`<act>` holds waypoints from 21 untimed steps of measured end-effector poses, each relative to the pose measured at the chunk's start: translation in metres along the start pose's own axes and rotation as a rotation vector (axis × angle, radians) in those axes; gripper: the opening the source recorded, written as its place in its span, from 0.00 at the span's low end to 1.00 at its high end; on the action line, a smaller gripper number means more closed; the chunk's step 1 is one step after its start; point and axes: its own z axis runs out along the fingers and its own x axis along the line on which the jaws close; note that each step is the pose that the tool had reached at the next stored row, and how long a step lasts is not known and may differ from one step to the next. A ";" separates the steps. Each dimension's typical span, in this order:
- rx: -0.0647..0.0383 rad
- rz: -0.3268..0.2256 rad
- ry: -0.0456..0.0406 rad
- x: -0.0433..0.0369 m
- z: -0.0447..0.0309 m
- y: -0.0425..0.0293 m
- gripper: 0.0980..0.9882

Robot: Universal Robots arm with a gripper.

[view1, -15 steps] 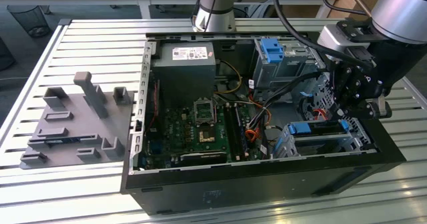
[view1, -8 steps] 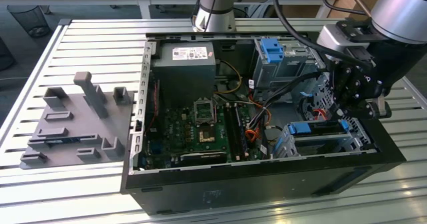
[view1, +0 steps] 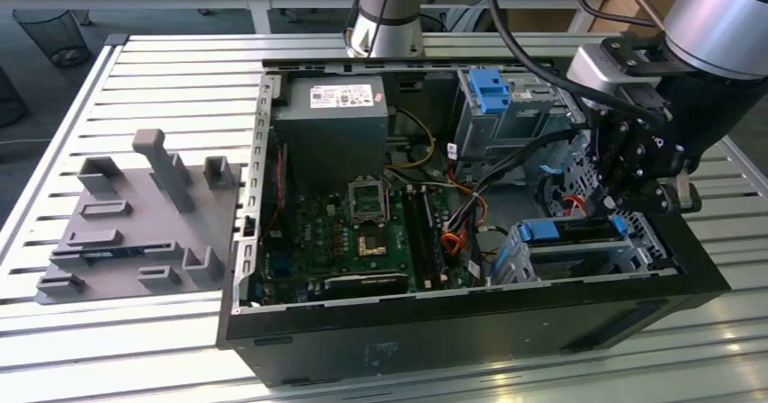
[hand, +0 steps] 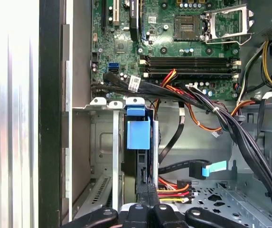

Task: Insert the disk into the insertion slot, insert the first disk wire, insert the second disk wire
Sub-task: 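Insert the second disk wire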

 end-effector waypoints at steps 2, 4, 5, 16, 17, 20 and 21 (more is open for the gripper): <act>0.000 0.000 -0.0001 0.0000 0.0000 0.0012 0.01; 0.001 0.000 0.0000 0.0000 -0.0001 0.0060 0.01; 0.001 0.000 -0.0001 0.0001 -0.0001 0.0076 0.01; 0.001 0.000 -0.0015 -0.0024 -0.0037 0.0135 0.01; 0.001 0.000 -0.0018 -0.0033 -0.0049 0.0135 0.01; 0.001 0.000 -0.0016 -0.0081 -0.0079 0.0135 0.01; 0.001 0.000 -0.0017 -0.0095 -0.0083 0.0136 0.01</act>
